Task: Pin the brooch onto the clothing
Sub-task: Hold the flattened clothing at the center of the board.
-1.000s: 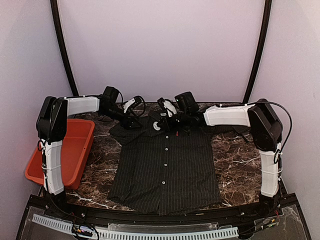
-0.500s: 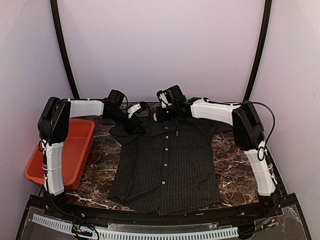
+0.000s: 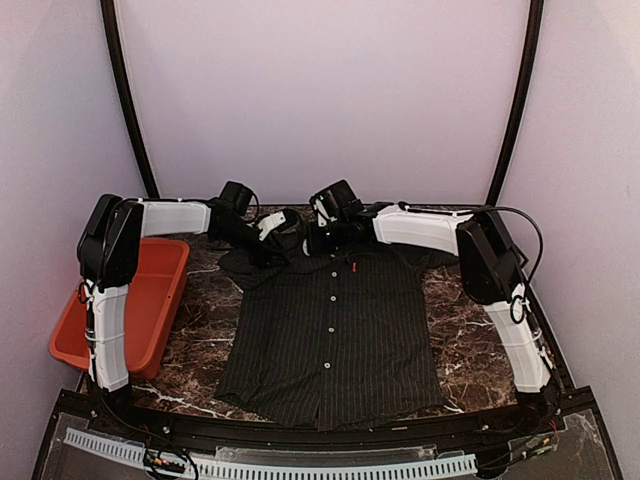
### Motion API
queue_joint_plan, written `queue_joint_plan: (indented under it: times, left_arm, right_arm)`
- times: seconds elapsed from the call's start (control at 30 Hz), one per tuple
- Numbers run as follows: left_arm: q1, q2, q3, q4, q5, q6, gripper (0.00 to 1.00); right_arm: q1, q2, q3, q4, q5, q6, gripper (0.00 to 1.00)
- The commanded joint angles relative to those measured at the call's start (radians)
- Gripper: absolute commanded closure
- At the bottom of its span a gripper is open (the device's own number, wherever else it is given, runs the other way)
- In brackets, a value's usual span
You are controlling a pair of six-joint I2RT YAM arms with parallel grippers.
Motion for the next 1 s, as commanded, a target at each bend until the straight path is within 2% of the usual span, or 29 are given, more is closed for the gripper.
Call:
queue_joint_plan:
  times: [0.0,0.07,0.37,0.6,0.63,0.67,0.97]
  left_arm:
    - [-0.005,0.008,-0.006,-0.048,-0.008,0.015,0.56]
    - [-0.008,0.013,-0.002,-0.058,-0.008,0.018,0.59]
    - [-0.02,0.024,0.007,-0.068,0.007,0.024,0.61]
    - [-0.021,0.028,0.01,-0.06,0.005,0.012,0.87]
    - [-0.022,0.029,0.01,-0.056,0.002,0.009,0.94]
    - [-0.022,0.029,0.01,-0.055,0.0,0.007,0.97]
    - [-0.022,0.028,0.011,-0.059,0.016,0.006,0.99]
  right_arm:
    - [0.026,0.028,0.003,0.02,-0.004,0.042,1.0]
    - [0.03,0.031,0.003,0.024,-0.004,0.051,1.0]
    - [0.044,0.042,0.002,0.035,0.013,0.066,1.0]
    - [0.052,0.061,-0.003,0.043,0.007,0.077,1.0]
    - [0.053,0.062,-0.004,0.045,0.007,0.078,1.0]
    - [0.054,0.063,-0.005,0.047,0.006,0.08,1.0]
    - [0.055,0.062,-0.003,0.061,-0.002,0.089,1.0]
